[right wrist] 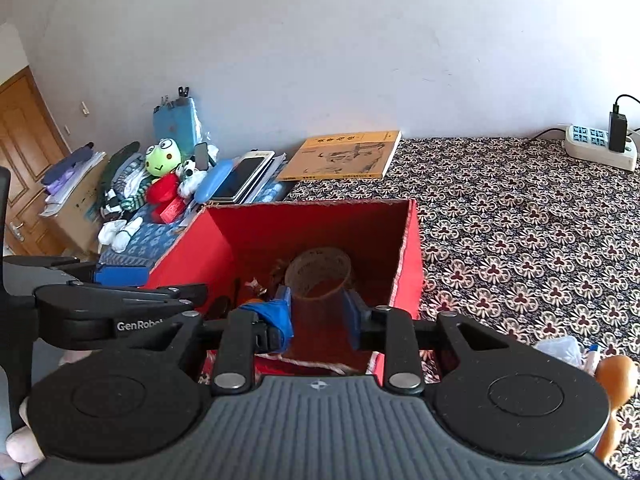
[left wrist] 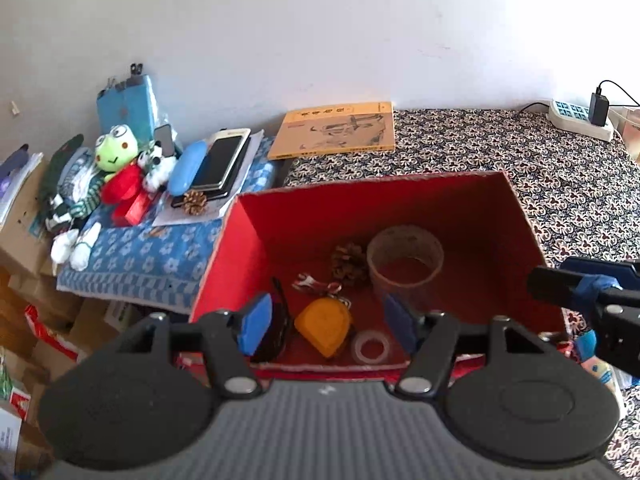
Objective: Organize rigid objects
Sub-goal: 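Withdraw the left gripper up out of the red box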
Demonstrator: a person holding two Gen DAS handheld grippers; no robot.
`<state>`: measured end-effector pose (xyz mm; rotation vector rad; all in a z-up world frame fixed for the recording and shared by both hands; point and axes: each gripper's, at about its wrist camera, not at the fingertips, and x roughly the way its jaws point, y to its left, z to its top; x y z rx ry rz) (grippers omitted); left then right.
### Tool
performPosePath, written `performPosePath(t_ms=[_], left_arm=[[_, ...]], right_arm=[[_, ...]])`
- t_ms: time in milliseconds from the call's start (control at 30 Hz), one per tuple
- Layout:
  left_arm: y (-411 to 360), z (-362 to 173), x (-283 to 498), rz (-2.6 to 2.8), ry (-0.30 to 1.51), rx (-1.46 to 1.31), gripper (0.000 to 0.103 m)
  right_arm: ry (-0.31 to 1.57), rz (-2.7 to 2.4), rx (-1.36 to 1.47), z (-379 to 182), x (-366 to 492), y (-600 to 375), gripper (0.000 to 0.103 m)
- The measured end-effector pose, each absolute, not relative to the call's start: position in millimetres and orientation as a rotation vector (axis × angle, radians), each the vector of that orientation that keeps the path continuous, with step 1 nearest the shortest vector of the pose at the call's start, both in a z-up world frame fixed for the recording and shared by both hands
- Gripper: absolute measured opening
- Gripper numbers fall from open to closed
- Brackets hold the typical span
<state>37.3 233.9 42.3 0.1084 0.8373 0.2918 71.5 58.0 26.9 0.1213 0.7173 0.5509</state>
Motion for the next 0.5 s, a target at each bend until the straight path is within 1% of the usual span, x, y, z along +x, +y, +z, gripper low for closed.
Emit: performPosePath(t_ms=[500], left_arm=[[182, 38, -2, 0.331, 0.885, 0.058, 0.068]], right_arm=[[0.764, 0.641, 0.127, 17, 45, 2, 0.013]])
